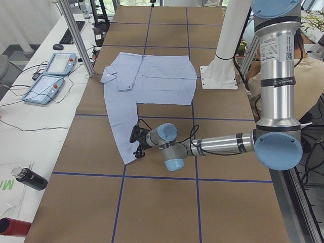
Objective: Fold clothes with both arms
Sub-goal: 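Release the sleeve and withdraw the right gripper while the left gripper grasps the other cuff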
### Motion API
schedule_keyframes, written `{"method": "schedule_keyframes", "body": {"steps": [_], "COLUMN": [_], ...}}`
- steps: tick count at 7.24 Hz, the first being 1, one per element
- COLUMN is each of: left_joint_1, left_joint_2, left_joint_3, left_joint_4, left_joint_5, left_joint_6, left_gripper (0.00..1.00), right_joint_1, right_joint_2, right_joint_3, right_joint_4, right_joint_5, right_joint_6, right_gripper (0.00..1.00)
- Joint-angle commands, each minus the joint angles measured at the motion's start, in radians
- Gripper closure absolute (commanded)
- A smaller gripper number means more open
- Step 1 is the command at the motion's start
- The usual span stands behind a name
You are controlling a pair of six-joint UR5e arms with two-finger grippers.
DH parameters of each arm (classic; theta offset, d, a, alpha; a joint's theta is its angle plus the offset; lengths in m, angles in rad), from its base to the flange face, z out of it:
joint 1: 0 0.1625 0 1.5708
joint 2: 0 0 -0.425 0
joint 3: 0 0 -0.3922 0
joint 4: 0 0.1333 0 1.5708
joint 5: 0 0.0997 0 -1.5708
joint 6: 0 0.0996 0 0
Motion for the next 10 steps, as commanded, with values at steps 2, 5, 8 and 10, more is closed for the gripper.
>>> {"method": "schedule_keyframes", "body": {"steps": [2,5,8,10], "left_joint_1": [0.066,0.066,0.066,0.066], "left_joint_2": [-0.04,-0.042,-0.042,-0.045], "left_joint_3": [0.087,0.125,0.132,0.133], "left_joint_4": [-0.077,-0.076,-0.076,-0.076], "left_joint_5": [0.056,0.055,0.053,0.057], "left_joint_6": [-0.168,-0.091,-0.085,-0.086], "left_gripper": [0.25,0.25,0.25,0.4], "right_joint_1": [0.01,0.01,0.01,0.01], "right_joint_2": [-0.011,-0.009,-0.011,-0.011], "right_joint_3": [0.002,0.002,0.002,0.003], "right_joint_4": [0.01,0.01,0.011,0.01], "right_joint_5": [0.007,0.007,0.007,0.007], "right_joint_6": [-0.005,-0.005,-0.005,-0.003], "right_gripper": [0.0,0.0,0.0,0.0]}}
